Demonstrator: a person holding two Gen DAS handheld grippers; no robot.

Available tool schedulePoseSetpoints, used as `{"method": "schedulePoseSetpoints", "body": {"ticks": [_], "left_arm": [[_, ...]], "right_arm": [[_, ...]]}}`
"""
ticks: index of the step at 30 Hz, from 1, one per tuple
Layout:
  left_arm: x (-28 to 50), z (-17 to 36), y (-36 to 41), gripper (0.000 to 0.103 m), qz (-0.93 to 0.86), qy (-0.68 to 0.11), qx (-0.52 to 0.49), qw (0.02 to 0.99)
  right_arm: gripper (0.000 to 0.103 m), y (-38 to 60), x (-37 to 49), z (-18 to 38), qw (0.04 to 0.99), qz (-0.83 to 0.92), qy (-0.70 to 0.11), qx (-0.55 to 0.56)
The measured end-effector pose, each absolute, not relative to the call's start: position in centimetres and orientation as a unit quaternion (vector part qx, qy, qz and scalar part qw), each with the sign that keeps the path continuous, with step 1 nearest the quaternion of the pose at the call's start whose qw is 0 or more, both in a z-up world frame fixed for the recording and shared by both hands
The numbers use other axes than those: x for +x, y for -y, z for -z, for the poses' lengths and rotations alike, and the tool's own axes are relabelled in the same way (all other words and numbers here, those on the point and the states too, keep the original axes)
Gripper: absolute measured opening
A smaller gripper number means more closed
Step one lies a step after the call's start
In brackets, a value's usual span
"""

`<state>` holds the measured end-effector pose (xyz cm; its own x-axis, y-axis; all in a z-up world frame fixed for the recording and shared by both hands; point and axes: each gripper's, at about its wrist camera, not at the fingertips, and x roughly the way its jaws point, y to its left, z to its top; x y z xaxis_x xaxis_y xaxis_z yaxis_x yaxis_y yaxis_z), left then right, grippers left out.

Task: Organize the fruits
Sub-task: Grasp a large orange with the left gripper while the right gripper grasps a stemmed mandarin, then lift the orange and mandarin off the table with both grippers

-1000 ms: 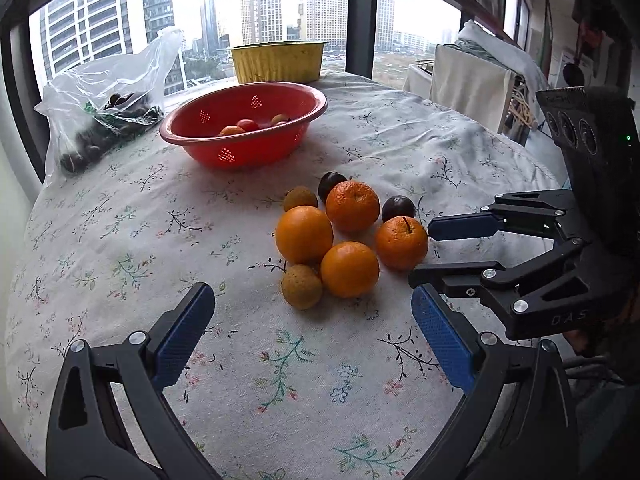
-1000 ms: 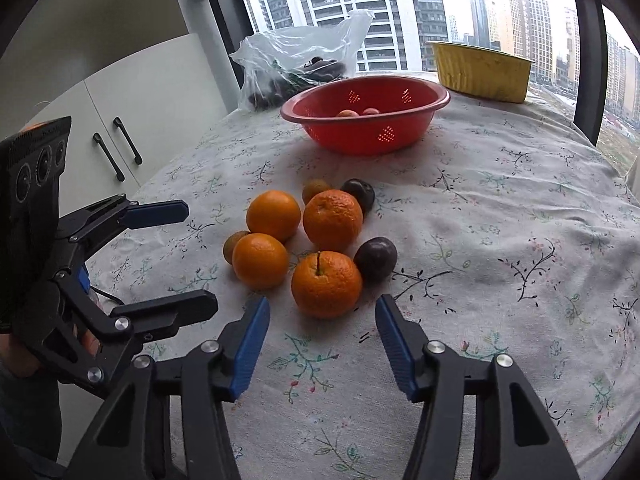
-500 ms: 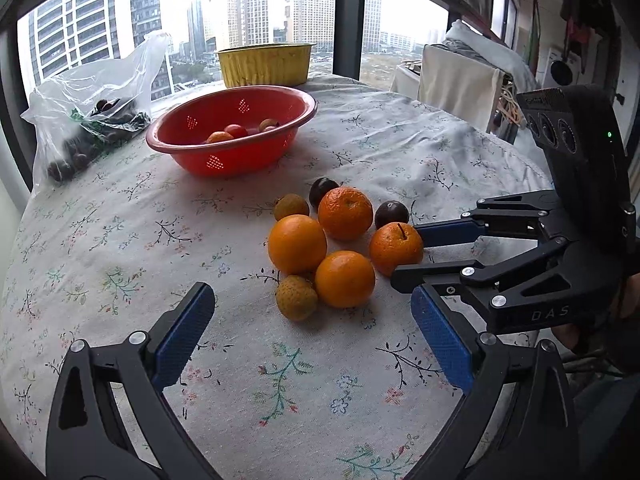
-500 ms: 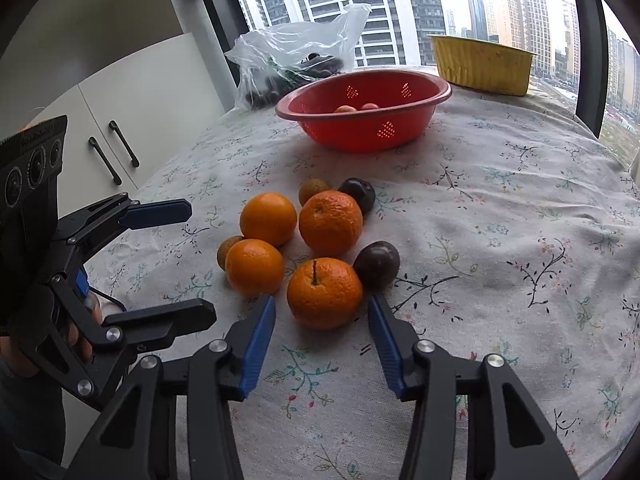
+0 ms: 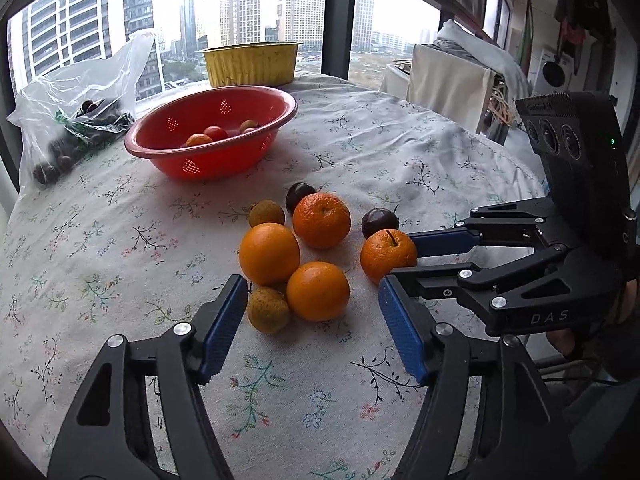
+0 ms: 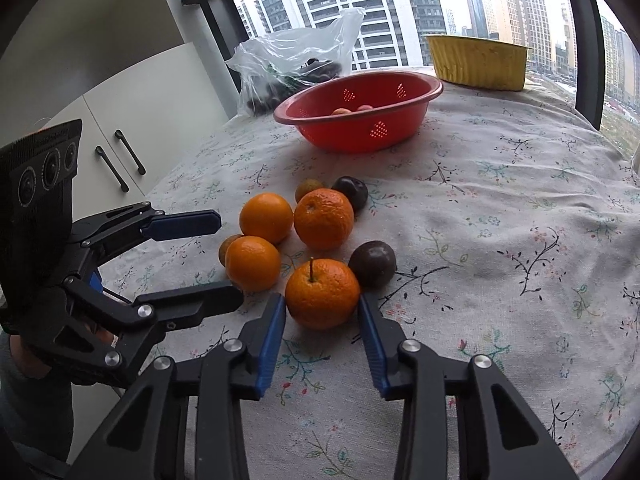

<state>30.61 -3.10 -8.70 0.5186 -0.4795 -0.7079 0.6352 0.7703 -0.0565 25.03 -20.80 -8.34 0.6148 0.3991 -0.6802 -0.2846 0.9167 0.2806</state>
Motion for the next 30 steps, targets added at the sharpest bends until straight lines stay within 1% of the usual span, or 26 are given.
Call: {"method": "schedulePoseSetpoints", "body": {"ticks": [7, 9, 13, 14, 15, 16, 18, 30], "left_arm": [[30.3, 9.1, 4.4, 0.057, 0.321, -0.372, 0.123, 0.862], [30.3, 9.1, 4.6, 0.053, 0.316, -0.371, 0.133, 0.863], [30.2, 9.2, 4.9, 0.051, 0.309, -0.371, 0.148, 0.863], [30.1, 9.2, 5.0, 0.048, 0.306, -0.369, 0.155, 0.864], [29.9, 9.2, 5.1, 0.042, 0.301, -0.367, 0.165, 0.865], [29.8, 9.3, 5.3, 0.041, 0.293, -0.362, 0.178, 0.867], [29.5, 9.4, 5.5, 0.041, 0.281, -0.357, 0.200, 0.868], [29.0, 10.0, 6.7, 0.041, 0.276, -0.351, 0.242, 0.861]], "right_arm": [[0.040, 21.9, 24.4, 8.1, 0.898, -0.190, -0.389, 0.083], [0.040, 22.1, 24.3, 8.2, 0.897, -0.191, -0.389, 0.084], [0.040, 22.3, 24.0, 8.3, 0.898, -0.193, -0.387, 0.081], [0.040, 22.4, 24.0, 8.3, 0.898, -0.193, -0.387, 0.081], [0.040, 22.4, 23.9, 8.3, 0.898, -0.194, -0.387, 0.081], [0.040, 22.5, 23.9, 8.3, 0.898, -0.194, -0.386, 0.081], [0.040, 22.5, 23.8, 8.3, 0.898, -0.194, -0.386, 0.079], [0.040, 22.7, 23.6, 8.6, 0.897, -0.201, -0.386, 0.080]]}}
